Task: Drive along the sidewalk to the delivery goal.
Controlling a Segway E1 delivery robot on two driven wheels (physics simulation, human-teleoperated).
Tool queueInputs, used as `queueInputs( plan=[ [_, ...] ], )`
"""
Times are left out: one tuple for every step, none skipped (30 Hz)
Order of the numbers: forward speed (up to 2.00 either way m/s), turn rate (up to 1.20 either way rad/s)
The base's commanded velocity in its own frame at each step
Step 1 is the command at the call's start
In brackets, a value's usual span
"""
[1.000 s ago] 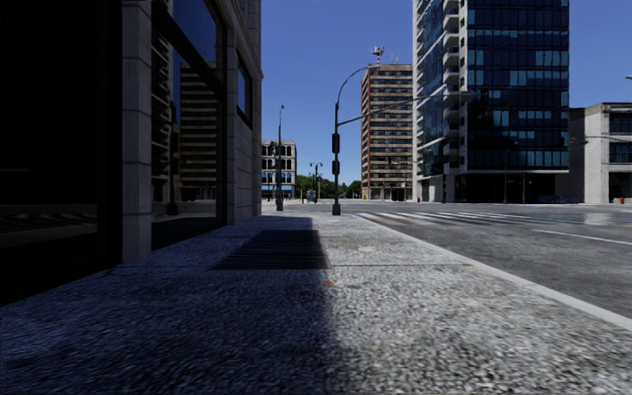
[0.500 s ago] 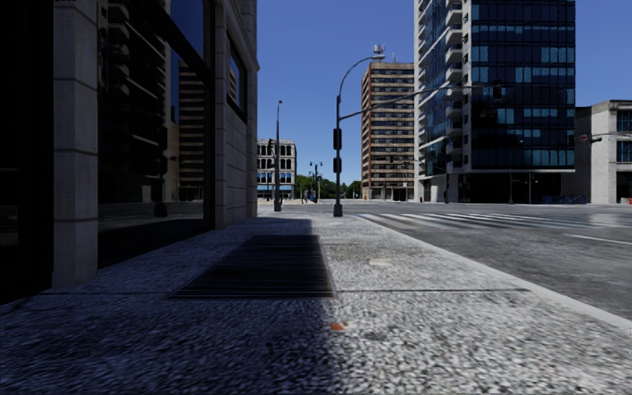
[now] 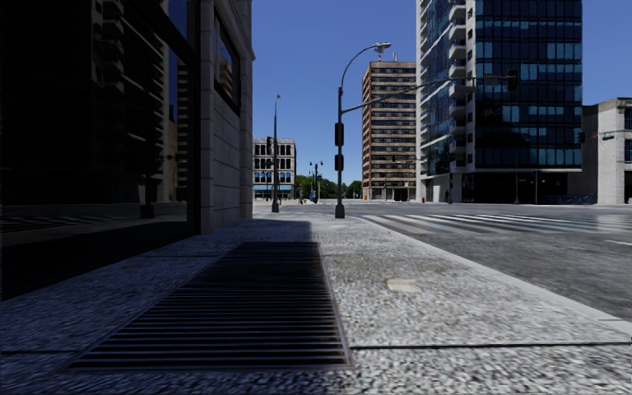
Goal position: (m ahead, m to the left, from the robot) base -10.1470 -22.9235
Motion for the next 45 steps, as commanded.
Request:
queueInputs(
  plan=[
    [2.00, 0.00],
    [2.00, 0.00],
    [2.00, 0.00],
    [2.00, 0.00],
    [2.00, 0.00],
    [2.00, 0.00],
    [2.00, 0.00],
    [2.00, 0.00],
    [2.00, 0.00],
    [2.00, 0.00],
    [2.00, 0.00],
    [2.00, 0.00],
    [2.00, 0.00],
    [2.00, 0.00],
    [2.00, 0.00],
    [2.00, 0.00],
    [2.00, 0.00],
    [2.00, 0.00],
    [2.00, 0.00],
    [2.00, 0.00],
    [2.00, 0.00],
    [2.00, 0.00],
    [2.00, 0.00],
    [2.00, 0.00],
    [2.00, 0.00],
    [2.00, 0.00],
    [2.00, 0.00],
    [2.00, 0.00],
    [2.00, 0.00],
    [2.00, 0.00],
    [2.00, 0.00],
    [2.00, 0.00],
    [2.00, 0.00],
    [2.00, 0.00],
    [2.00, 0.00],
    [2.00, 0.00],
    [2.00, 0.00],
    [2.00, 0.00],
    [2.00, 0.00],
    [2.00, 0.00],
    [2.00, 0.00],
    [2.00, 0.00],
    [2.00, 0.00],
    [2.00, 0.00],
    [2.00, 0.00]
  ],
)
